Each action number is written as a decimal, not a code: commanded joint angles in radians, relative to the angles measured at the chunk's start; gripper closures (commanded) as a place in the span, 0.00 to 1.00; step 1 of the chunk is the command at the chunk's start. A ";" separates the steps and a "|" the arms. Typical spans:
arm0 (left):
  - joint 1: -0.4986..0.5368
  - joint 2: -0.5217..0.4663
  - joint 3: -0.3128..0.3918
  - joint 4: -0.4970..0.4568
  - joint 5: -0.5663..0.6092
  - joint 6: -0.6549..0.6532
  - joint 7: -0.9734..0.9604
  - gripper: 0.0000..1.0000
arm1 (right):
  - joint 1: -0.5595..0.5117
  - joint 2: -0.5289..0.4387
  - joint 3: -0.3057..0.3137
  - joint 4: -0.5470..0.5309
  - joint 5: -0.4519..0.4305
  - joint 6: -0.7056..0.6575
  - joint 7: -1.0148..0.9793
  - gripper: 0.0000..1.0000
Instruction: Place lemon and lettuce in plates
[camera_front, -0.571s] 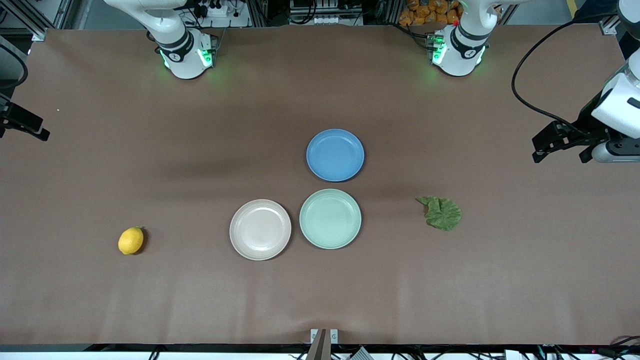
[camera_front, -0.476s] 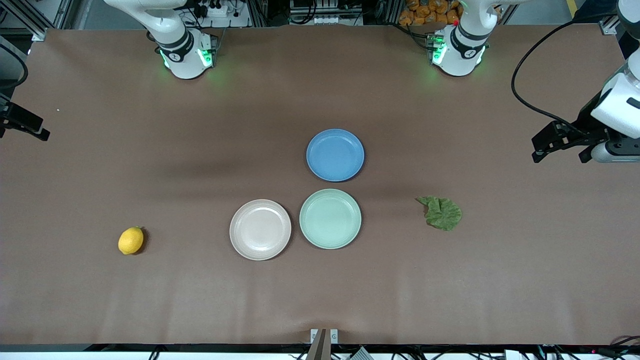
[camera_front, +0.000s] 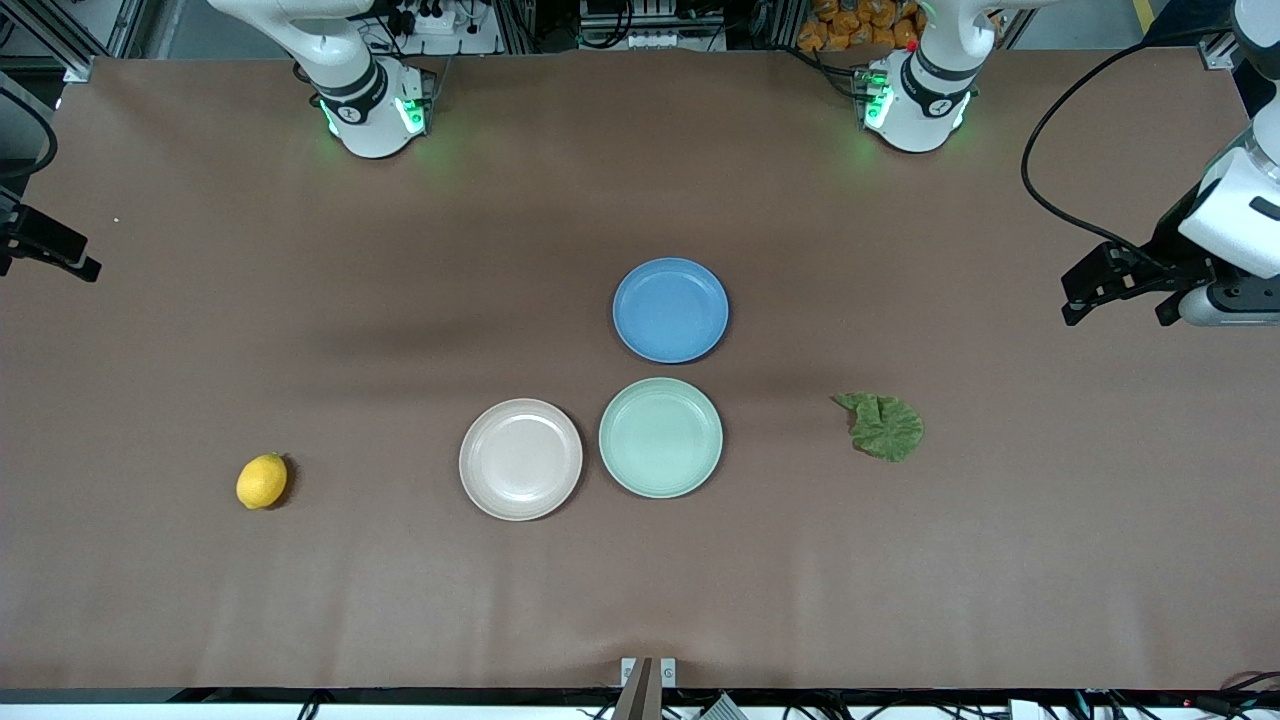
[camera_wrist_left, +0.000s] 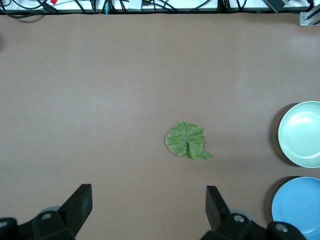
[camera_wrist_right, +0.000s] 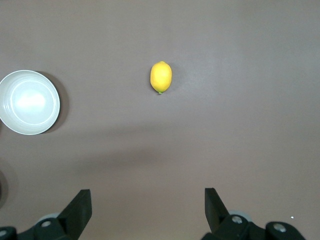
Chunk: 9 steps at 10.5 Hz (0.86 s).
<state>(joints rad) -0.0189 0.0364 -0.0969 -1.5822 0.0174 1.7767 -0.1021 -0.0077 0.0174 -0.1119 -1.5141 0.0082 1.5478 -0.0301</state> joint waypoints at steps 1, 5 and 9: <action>0.008 -0.001 -0.004 0.007 -0.016 -0.014 -0.007 0.00 | -0.005 -0.014 0.005 -0.015 0.004 0.002 -0.002 0.00; 0.007 0.000 -0.006 0.004 -0.017 -0.016 -0.007 0.00 | -0.011 -0.013 0.005 -0.015 0.010 0.003 -0.007 0.00; 0.010 0.000 -0.006 0.002 -0.017 -0.016 -0.005 0.00 | -0.011 -0.008 0.003 -0.015 0.010 -0.002 -0.011 0.00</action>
<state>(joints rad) -0.0188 0.0392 -0.0977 -1.5825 0.0174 1.7739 -0.1021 -0.0088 0.0175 -0.1126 -1.5155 0.0082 1.5469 -0.0303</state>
